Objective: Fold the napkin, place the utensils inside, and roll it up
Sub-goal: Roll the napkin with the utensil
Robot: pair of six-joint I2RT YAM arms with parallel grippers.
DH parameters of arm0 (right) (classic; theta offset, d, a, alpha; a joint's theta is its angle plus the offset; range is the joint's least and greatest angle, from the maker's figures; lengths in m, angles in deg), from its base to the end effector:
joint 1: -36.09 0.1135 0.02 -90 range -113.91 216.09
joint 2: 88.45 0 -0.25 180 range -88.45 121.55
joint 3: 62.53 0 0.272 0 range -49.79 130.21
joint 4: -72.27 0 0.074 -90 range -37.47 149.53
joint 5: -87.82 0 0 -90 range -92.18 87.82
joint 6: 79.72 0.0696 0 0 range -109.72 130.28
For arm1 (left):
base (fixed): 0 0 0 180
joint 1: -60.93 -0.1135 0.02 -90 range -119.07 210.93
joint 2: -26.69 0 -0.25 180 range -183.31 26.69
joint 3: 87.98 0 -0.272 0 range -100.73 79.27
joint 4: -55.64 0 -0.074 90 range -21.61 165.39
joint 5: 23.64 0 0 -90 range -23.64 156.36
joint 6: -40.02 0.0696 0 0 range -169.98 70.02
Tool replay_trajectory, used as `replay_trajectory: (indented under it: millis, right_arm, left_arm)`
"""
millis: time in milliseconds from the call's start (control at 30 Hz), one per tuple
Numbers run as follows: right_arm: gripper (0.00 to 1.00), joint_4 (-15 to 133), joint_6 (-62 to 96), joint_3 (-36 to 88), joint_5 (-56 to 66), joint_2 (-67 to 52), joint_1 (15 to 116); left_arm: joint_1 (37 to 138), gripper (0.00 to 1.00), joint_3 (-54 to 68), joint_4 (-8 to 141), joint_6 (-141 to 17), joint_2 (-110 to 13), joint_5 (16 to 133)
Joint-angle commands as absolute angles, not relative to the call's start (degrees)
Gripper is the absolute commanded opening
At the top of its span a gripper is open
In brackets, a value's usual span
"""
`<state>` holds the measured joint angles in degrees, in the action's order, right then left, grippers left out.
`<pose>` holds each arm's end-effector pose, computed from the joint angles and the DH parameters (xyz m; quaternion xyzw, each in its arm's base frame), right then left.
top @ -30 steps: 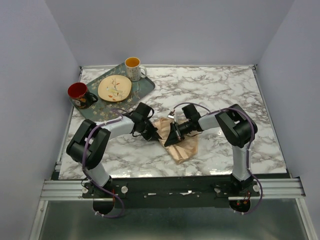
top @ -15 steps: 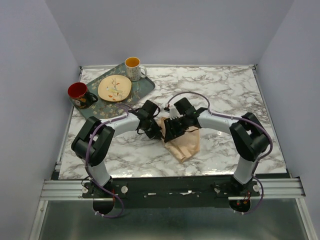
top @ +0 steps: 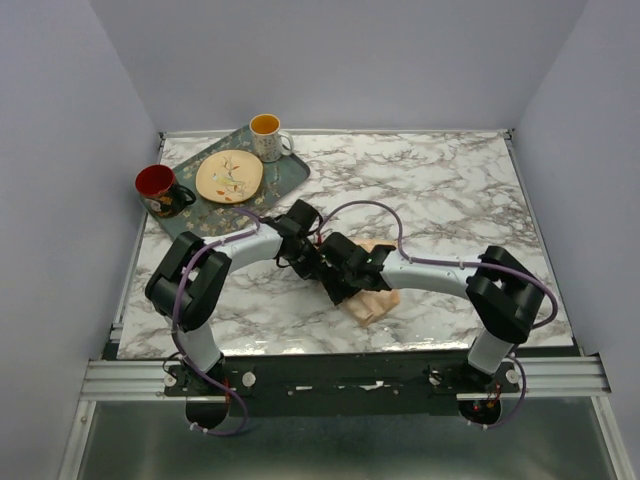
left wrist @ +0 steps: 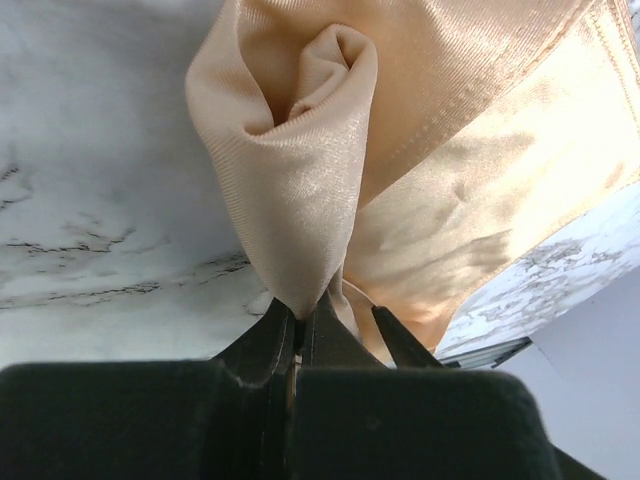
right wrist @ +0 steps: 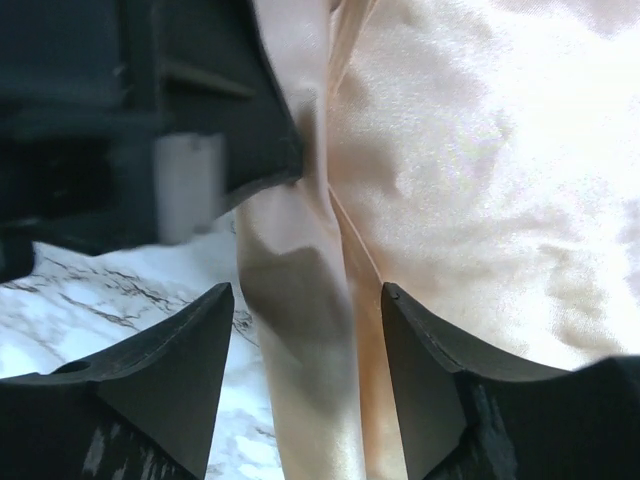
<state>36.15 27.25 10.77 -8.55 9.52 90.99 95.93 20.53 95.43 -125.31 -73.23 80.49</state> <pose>0.2201 0.2997 0.1226 -0.3008 0.9183 0.1042 0.2354 0.2809 -0.2174 0.0989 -0.3141 0.9228 -0.2229 0.0080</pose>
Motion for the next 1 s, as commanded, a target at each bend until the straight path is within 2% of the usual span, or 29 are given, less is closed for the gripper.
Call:
replay_trajectory:
  millis: [0,233,333,433,467,533,567,667,800,933,967]
  right_arm:
    - [0.69,39.22,28.91,10.15,-17.64,11.57,95.94]
    - [0.67,38.17,29.53,11.65,-19.57,14.38,97.96]
    - [0.60,36.68,30.76,12.26,-22.91,16.39,98.23]
    - [0.51,35.80,30.32,12.61,-25.90,17.89,98.23]
    - [0.41,35.80,30.15,12.70,-25.82,18.16,98.23]
    - [0.31,36.23,30.15,12.79,-25.47,18.51,98.23]
    - [0.21,36.32,30.06,12.62,-25.21,18.69,98.23]
    - [0.04,38.34,29.97,10.69,-24.33,17.64,98.14]
    - [0.01,44.32,29.27,6.12,-18.54,16.23,97.09]
    - [0.01,50.02,28.13,2.25,-11.78,13.42,95.95]
    - [0.01,50.56,28.12,1.72,-10.63,12.72,95.34]
  left_arm:
    - [96.53,0.00,19.60,98.18,-127.50,-73.69,81.30]
    - [96.61,0.00,19.86,98.18,-128.29,-73.33,81.92]
    - [96.53,0.00,20.56,98.18,-128.73,-72.55,82.01]
    - [96.53,0.00,21.09,98.27,-129.43,-72.37,82.36]
    - [96.53,0.00,21.26,97.57,-129.69,-72.37,82.97]
    - [96.53,0.00,21.70,97.13,-130.05,-72.19,83.24]
    - [96.53,0.00,21.79,97.04,-129.96,-72.10,83.15]
    - [96.44,0.00,22.23,96.51,-130.05,-71.66,83.50]
    - [96.26,0.00,25.66,93.08,-130.14,-69.73,84.73]
    - [95.56,0.34,25.31,93.70,-126.54,-66.93,81.67]
    - [94.86,0.46,25.40,93.52,-125.66,-66.05,81.13]
